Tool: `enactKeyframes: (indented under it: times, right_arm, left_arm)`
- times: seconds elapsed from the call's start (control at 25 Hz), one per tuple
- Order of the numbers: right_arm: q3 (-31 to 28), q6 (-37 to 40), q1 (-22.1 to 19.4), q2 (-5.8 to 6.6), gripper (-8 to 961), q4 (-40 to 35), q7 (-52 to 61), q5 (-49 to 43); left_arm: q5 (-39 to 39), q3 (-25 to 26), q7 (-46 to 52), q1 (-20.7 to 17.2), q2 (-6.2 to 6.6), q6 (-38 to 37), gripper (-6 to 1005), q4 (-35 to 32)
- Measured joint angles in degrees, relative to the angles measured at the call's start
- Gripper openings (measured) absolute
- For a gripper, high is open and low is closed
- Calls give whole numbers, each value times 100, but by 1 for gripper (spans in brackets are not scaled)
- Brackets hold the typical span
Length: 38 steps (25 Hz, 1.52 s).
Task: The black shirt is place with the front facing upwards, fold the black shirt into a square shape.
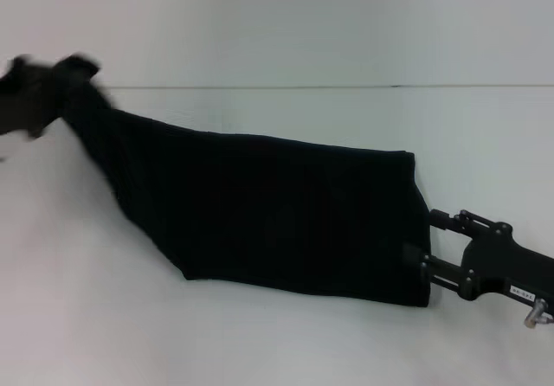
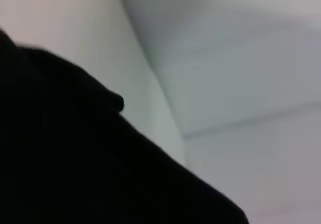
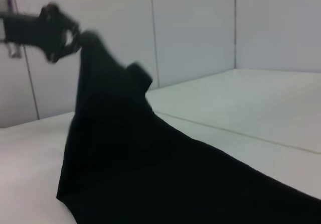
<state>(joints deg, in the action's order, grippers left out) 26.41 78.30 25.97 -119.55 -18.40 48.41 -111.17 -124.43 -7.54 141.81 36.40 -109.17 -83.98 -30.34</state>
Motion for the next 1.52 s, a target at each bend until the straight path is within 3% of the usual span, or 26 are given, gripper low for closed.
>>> enactKeyframes:
  times: [0.04,0.08,0.16,0.36,0.4,0.44,0.48,0.56,0.64,0.72,0.84,1.2,1.52]
  right_arm:
    - [-12,0,-20,0,731,2,0,0]
    - [-28,0,-49,2,731,3,2,0]
    - [-68,1,-103,2,731,4,14,-1]
    - [-174,2,-205,9,731,-7,132,-1]
    - [-197,1,-224,14,731,-8,143,-1]
    - [-235,1,-250,19,731,-4,146,-1]
    - [-235,1,-250,19,731,-4,146,-1]
    - [-259,-2,-268,18,731,0,147,-3]
    - [-260,-78,-273,-7,731,2,148,-21]
    - [-259,-130,-267,-14,731,12,149,-25]
    - [-256,-352,-214,-23,730,93,150,-28]
    - [-169,-679,122,-41,727,319,134,-34]
    - [-30,-1637,816,-66,725,723,105,-2]
  left_arm:
    - [24,-144,-20,417,-135,-136,21,7]
    - [26,-164,-27,475,-155,-151,21,7]
    - [32,-355,-61,876,-313,-210,21,12]
    - [38,-999,-99,1567,-785,-247,23,16]
    - [41,-1157,-130,1664,-924,-249,23,14]
    - [41,-1391,-217,1714,-1171,-241,23,15]
    - [41,-1391,-217,1714,-1171,-241,23,15]
    - [41,-1598,-327,1664,-1389,-162,23,71]
    - [73,-1820,-562,1570,-1512,54,24,440]
    - [146,-1918,-1016,1508,-1495,395,24,1272]
    - [167,-1937,-1477,1398,-1510,681,24,1992]
    - [182,-1897,-1690,1318,-1494,669,23,2064]
    - [183,-1908,-1719,1320,-1488,612,23,2048]
